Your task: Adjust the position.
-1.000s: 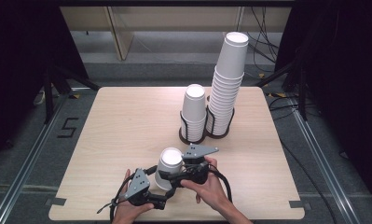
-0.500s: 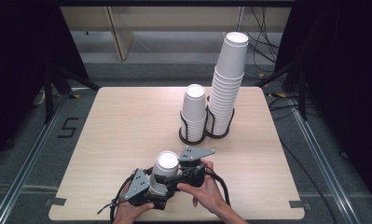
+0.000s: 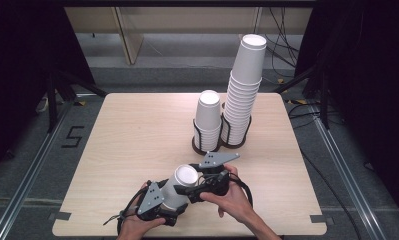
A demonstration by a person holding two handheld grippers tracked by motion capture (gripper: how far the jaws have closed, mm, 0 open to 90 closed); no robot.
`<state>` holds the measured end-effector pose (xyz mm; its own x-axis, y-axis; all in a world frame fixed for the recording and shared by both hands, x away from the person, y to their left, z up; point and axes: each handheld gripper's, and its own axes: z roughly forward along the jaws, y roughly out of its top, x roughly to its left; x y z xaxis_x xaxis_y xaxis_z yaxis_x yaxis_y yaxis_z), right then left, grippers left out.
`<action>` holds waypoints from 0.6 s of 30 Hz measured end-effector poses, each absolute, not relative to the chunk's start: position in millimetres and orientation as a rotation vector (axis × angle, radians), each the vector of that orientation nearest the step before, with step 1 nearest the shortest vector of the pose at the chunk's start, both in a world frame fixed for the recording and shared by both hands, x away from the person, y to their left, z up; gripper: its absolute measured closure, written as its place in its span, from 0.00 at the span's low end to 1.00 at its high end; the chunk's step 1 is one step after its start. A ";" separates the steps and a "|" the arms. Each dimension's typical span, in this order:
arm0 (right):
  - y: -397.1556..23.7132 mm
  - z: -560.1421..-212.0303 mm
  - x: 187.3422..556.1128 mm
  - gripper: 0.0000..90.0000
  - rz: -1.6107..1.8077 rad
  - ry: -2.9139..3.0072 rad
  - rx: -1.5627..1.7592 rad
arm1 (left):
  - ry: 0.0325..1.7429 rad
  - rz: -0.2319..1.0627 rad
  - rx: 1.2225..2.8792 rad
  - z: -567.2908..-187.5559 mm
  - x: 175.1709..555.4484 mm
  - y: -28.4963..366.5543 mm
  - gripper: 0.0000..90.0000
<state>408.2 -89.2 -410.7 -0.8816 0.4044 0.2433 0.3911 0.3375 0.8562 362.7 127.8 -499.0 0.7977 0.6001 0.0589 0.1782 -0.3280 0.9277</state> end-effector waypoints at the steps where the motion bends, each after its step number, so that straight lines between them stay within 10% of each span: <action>1: -89.2 -411.0 408.4 0.21 1.622 2.574 0.738 | 0.580 0.459 1.889 -498.9 361.6 126.7 0.08; 18: -105.5 -403.1 415.3 0.27 1.879 2.510 0.903 | 0.533 0.472 1.700 -492.4 358.9 134.1 0.04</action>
<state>415.3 -105.5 -403.1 -0.8400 0.3543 0.4108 0.4939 0.1864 0.8493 358.9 134.1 -492.4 0.8103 0.5856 0.0214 0.0919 -0.1631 0.9823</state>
